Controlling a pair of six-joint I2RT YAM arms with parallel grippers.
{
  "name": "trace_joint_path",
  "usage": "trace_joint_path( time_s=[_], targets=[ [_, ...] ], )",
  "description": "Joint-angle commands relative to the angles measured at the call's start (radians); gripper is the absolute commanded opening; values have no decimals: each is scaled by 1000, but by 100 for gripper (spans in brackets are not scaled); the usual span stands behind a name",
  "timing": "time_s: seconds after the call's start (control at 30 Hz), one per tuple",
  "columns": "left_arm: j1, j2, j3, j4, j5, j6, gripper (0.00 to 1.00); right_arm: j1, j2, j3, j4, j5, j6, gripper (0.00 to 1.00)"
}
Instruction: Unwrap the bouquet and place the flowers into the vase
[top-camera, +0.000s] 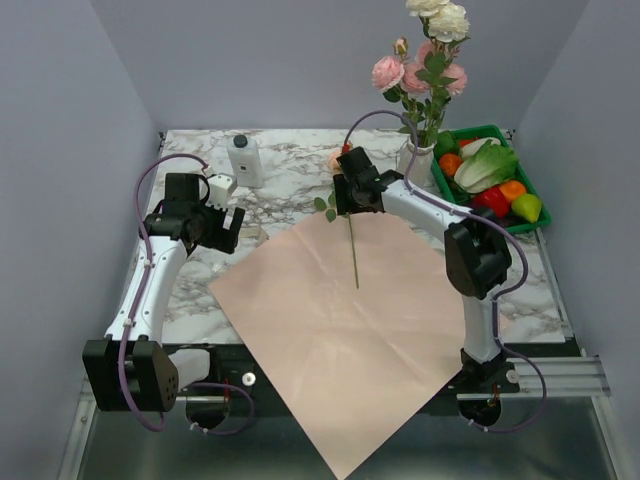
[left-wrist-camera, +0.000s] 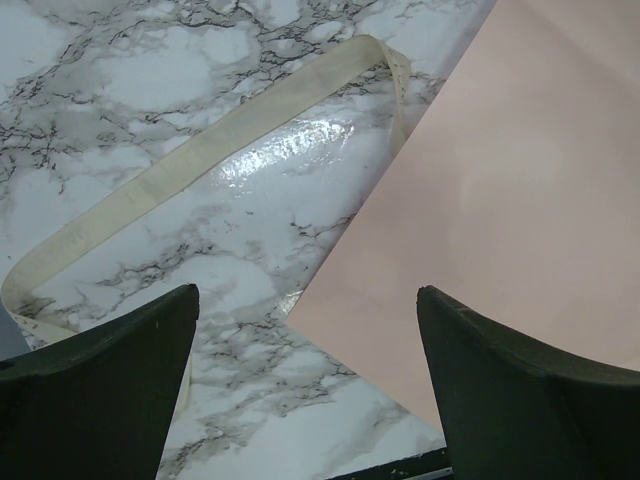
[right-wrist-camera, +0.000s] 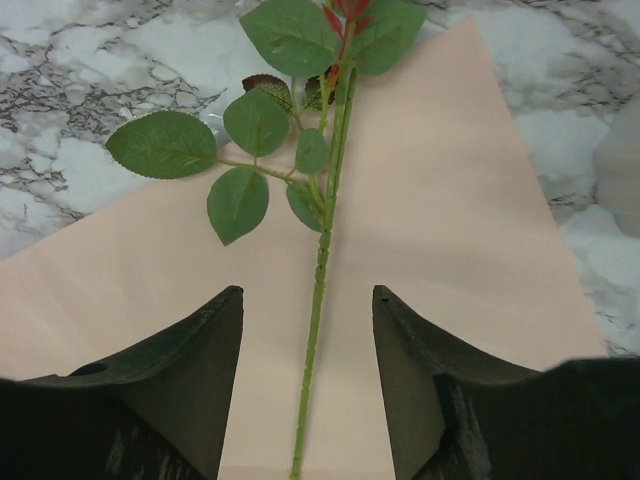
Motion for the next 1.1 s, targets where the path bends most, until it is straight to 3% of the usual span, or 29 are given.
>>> trace_joint_path(
  time_s=[0.0, 0.23, 0.57, 0.8, 0.9, 0.97, 1.07],
  targets=[
    [5, -12, -6, 3, 11, 6, 99, 4, 93, 86, -184, -60, 41, 58],
    [5, -4, -23, 20, 6, 14, 99, 4, 170, 142, -220, -78, 51, 55],
    [5, -4, -52, 44, -9, 32, 99, 6, 245, 188, -247, -103, 55, 36],
    [5, 1, -50, 44, -8, 41, 99, 4, 260, 192, -253, -92, 57, 33],
    [5, 1, -47, 38, -3, 38, 99, 4, 251, 195, -253, -89, 57, 22],
    [28, -1, -43, 33, 3, 38, 99, 4, 230, 196, -250, -93, 57, 4],
    [30, -7, -29, 20, 11, 35, 99, 4, 177, 157, -198, -109, 55, 1]
  ],
)
